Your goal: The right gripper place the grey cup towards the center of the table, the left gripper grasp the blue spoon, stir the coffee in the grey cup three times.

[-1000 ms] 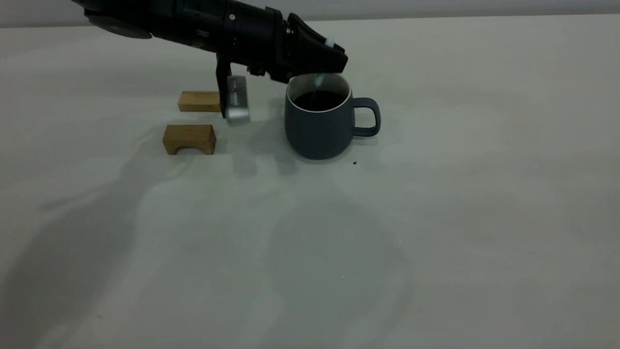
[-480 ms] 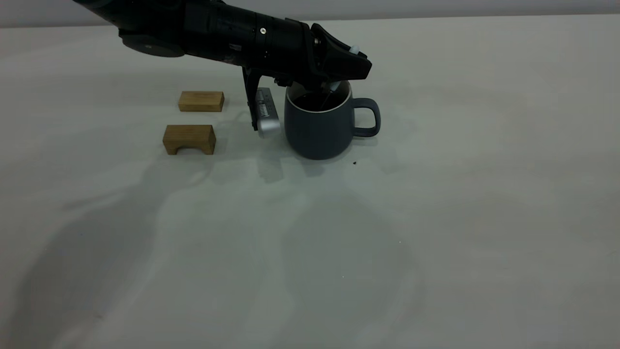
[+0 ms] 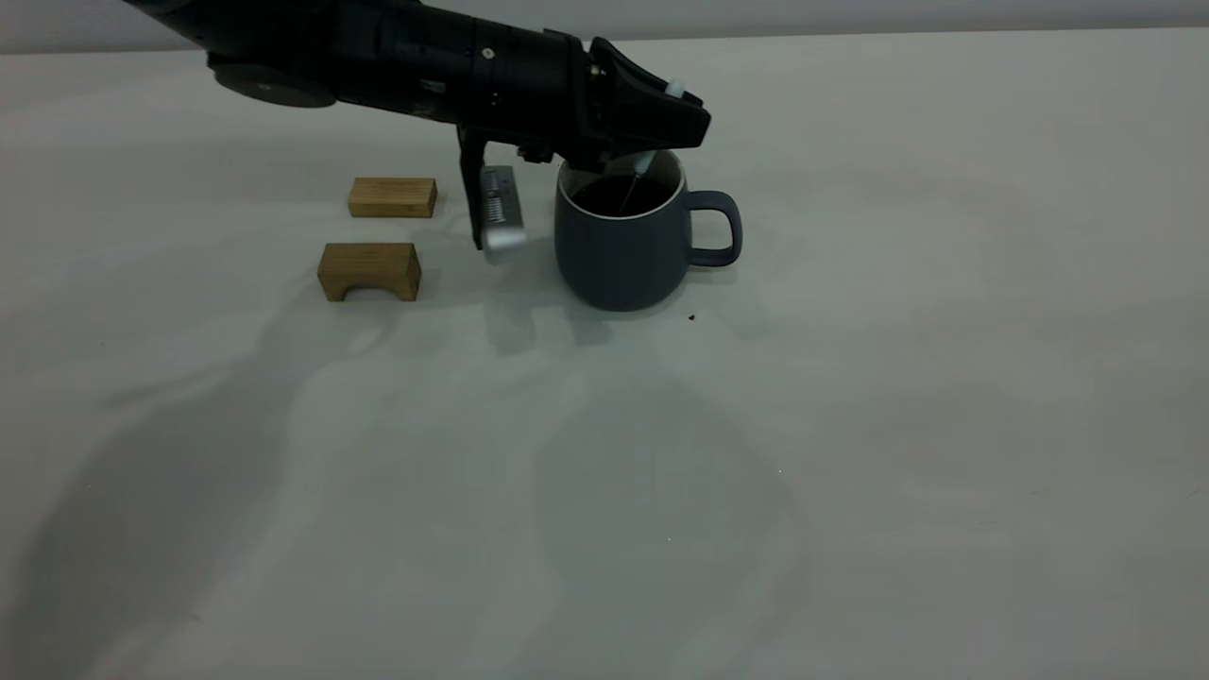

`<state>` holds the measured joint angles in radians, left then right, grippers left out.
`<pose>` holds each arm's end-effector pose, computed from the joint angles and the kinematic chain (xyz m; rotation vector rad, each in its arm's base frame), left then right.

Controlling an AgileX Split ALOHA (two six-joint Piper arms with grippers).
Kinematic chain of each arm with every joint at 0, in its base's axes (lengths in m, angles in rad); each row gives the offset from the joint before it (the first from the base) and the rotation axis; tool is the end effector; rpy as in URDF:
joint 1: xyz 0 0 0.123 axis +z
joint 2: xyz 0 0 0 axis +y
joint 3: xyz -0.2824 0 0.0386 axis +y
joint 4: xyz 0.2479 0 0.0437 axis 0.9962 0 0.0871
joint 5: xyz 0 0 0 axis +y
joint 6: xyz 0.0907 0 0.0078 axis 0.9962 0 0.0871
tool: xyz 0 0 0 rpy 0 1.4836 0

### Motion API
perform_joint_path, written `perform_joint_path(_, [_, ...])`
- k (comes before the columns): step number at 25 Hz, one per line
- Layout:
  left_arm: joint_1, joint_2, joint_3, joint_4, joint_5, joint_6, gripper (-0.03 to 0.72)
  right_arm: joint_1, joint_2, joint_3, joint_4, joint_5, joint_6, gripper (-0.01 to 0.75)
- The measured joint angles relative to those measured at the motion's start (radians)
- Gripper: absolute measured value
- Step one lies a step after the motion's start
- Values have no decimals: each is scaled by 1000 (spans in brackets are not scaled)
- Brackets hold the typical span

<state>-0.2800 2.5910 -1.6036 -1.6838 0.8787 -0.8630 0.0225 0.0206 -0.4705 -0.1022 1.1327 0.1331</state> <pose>0.4383 -0.1986 0.0145 1.8241 -1.2525 1.0446 -0.0021 -0.0085 0.2638 0.1257 2.1581 -0.0355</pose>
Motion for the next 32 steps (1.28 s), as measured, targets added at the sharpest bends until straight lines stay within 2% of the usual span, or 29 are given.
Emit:
perform_joint_path(5, [21,0,0,32,27,29,417,0,0,0,0,0,0,541])
perform_joint_path(8, [31,-9,0,34,40,104,499,0,0,0,0,0,0,541])
perform_joint_path(10, [41,-33,1,39,43,176,528,0,0,0,0,0,0,541])
perform_joint_path(24, [69,-361,1,156,118,962,544,0,0,0,-2,0,0,541])
perform_joint_path(32, [76,-568,4,184,124,1291,544,0,0,0,-3,0,0,541])
